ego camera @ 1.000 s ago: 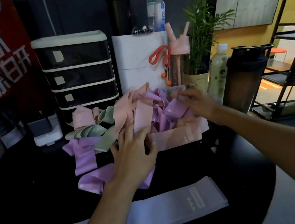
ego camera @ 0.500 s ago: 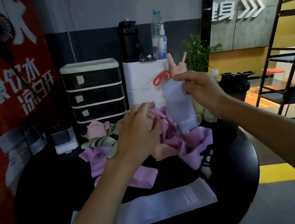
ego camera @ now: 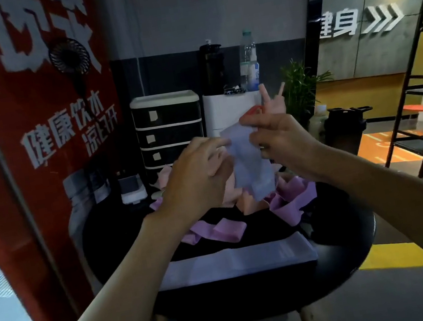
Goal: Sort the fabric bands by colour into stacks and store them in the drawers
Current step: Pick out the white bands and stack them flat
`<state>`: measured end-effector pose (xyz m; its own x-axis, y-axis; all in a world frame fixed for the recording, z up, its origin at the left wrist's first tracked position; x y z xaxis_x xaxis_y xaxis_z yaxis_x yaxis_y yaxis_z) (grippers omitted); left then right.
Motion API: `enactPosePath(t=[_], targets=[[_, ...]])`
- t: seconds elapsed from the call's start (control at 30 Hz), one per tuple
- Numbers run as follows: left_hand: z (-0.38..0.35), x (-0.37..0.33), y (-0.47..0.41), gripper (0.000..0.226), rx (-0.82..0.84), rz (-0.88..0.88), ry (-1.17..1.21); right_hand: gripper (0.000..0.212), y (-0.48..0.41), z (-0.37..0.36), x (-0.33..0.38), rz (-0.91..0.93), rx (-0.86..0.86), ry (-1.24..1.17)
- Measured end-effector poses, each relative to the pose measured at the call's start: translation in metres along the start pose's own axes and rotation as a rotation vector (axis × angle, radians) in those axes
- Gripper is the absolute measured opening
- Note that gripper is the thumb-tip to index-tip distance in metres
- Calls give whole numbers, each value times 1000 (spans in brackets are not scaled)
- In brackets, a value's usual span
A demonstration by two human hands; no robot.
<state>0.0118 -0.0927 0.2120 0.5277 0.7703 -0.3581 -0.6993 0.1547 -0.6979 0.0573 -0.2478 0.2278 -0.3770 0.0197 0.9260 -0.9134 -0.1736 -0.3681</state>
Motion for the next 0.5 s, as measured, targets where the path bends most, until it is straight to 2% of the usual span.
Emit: enactPosePath(t=[0.13, 0.27, 0.33, 0.5], targets=[[4, 4, 11, 43, 94, -1, 77, 39, 11, -18, -4, -92, 6, -155], [6, 1, 17, 58, 182, -120, 39, 31, 18, -33, -5, -159, 54, -365], [14, -2, 17, 51, 129, -156, 48, 17, 22, -37, -4, -166, 75, -405], [33, -6, 16, 25, -31, -117, 100, 23, 25, -39, -6, -183, 102, -414]])
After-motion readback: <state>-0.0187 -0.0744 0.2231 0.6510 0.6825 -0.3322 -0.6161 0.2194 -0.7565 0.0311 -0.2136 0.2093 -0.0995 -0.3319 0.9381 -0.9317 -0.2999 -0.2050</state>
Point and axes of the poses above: each hand's wrist, its own y-axis away from the middle knuckle, its own z-axis out of the back of the hand, x = y × z, the point moved 9 cm from there along -y, towards the middle knuckle, and after that the axes turned 10 degrees about -y, right-handed, at the moved point
